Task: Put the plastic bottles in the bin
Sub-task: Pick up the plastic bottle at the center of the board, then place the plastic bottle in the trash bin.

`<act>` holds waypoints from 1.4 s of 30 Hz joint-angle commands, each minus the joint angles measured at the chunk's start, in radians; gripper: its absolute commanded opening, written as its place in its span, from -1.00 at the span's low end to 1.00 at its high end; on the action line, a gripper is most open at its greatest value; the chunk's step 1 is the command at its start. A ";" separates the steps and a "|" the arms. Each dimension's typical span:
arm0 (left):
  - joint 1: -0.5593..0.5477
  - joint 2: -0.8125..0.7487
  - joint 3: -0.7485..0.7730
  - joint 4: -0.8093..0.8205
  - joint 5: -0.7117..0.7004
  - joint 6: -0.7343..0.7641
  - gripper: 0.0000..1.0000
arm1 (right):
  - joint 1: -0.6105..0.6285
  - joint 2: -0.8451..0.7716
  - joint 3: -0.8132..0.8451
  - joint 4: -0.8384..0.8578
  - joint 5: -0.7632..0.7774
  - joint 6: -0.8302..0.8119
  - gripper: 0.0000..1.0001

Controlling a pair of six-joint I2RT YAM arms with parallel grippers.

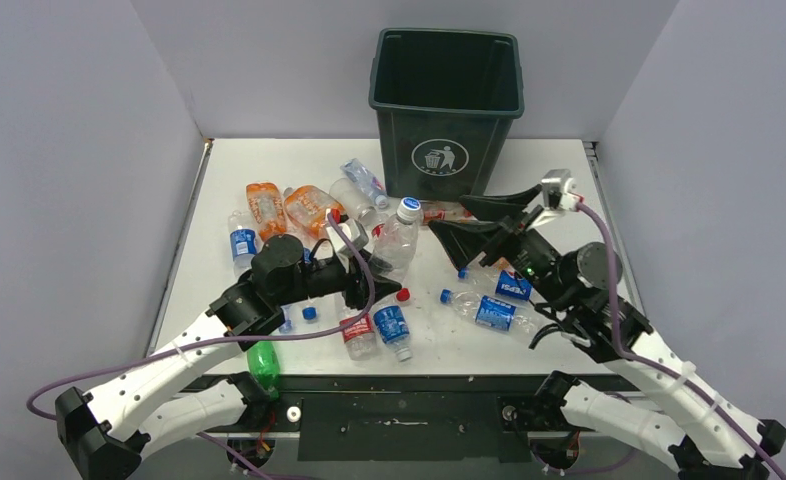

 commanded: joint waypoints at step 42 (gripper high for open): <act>-0.039 -0.341 -0.269 0.321 -0.381 0.146 0.92 | 0.017 0.230 0.397 0.351 0.454 -0.496 -0.89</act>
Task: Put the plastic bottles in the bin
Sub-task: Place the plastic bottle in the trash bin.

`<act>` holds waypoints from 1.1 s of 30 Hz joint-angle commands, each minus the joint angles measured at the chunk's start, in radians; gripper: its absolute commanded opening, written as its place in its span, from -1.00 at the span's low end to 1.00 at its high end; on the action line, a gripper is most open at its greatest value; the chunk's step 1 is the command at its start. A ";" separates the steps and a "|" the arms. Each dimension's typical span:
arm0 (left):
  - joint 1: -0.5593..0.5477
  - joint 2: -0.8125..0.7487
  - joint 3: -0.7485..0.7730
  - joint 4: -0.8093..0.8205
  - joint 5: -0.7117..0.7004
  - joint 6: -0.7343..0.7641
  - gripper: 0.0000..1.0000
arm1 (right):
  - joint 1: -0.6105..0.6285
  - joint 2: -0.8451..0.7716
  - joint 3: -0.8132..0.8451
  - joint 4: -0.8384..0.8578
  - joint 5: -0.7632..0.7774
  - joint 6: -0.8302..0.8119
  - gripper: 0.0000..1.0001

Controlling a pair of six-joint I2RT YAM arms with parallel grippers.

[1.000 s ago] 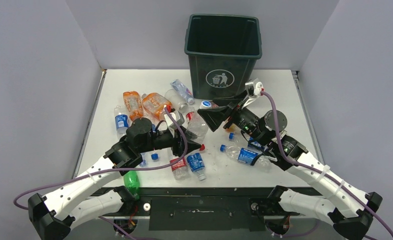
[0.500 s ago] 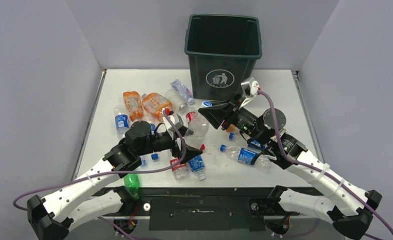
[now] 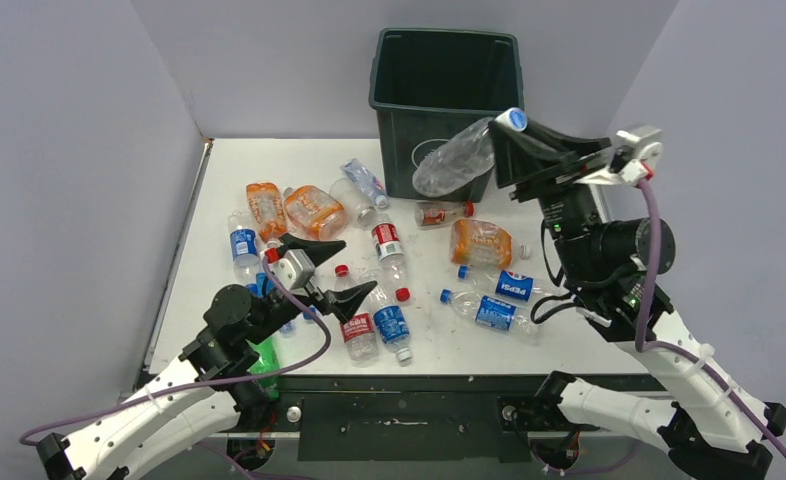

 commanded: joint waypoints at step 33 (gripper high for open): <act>0.004 0.003 -0.004 0.067 -0.240 0.100 0.93 | -0.512 0.832 0.773 0.049 -0.018 0.212 0.93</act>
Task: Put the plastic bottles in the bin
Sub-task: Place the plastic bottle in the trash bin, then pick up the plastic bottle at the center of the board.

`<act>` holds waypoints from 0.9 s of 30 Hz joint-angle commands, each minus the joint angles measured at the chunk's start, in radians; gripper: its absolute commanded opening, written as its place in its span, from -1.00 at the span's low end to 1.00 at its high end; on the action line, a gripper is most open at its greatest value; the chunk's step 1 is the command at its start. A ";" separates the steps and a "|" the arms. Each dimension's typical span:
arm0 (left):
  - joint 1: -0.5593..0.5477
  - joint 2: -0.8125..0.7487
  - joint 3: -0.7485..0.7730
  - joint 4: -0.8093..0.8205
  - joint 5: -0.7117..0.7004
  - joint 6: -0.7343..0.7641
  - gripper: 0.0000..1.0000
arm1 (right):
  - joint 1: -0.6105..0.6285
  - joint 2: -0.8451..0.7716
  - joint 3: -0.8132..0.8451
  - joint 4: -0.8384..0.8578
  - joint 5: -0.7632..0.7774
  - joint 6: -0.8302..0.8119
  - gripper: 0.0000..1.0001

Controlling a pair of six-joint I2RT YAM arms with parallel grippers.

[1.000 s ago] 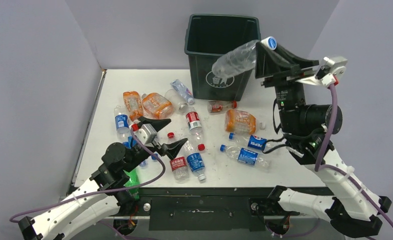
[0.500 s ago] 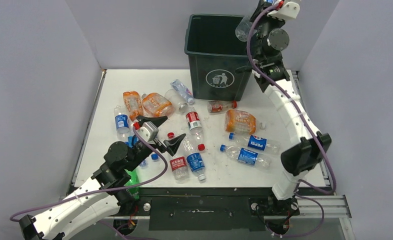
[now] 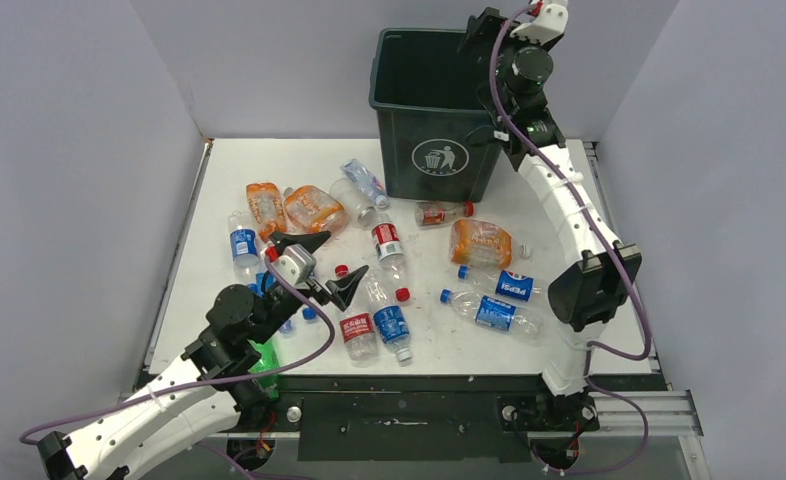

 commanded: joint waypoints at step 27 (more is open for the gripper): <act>-0.005 0.082 0.028 0.005 -0.128 -0.019 0.92 | 0.278 -0.728 -1.472 0.136 -0.506 0.401 0.72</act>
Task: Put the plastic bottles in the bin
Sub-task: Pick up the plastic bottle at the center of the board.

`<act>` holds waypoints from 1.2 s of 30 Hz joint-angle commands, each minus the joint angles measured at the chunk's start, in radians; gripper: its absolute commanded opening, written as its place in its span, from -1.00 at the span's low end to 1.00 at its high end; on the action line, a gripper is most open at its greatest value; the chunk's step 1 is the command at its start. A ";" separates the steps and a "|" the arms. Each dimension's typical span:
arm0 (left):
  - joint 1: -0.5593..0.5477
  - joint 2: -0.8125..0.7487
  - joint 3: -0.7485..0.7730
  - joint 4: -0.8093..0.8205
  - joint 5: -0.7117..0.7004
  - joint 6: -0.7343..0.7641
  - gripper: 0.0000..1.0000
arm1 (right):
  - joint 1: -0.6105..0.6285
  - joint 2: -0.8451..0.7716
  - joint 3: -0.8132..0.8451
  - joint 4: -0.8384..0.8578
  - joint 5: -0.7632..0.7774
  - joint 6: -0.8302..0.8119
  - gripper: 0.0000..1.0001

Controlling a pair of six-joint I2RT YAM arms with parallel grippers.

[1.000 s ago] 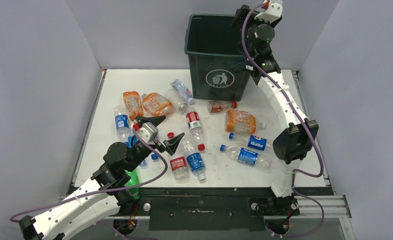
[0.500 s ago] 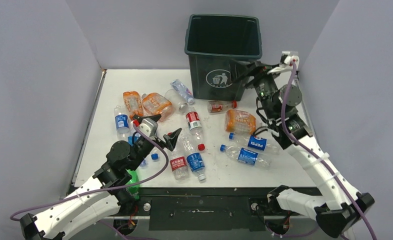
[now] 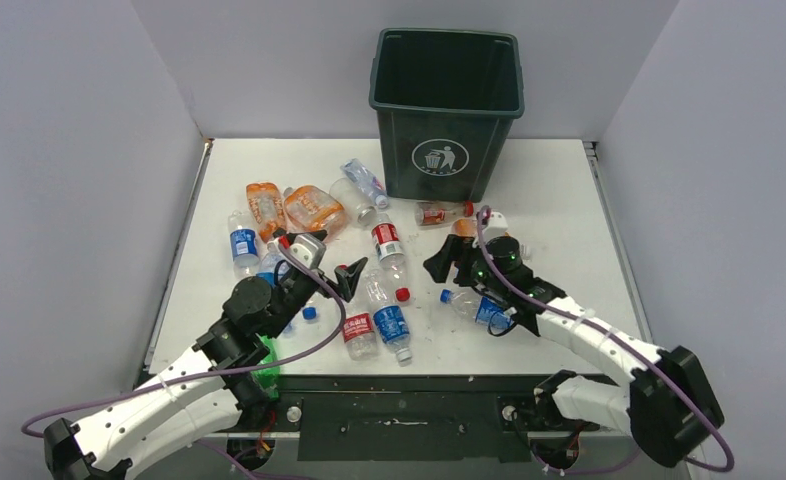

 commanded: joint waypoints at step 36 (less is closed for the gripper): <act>-0.018 0.024 0.028 0.010 0.003 0.039 0.92 | 0.164 0.580 0.063 0.447 -0.099 0.100 -0.56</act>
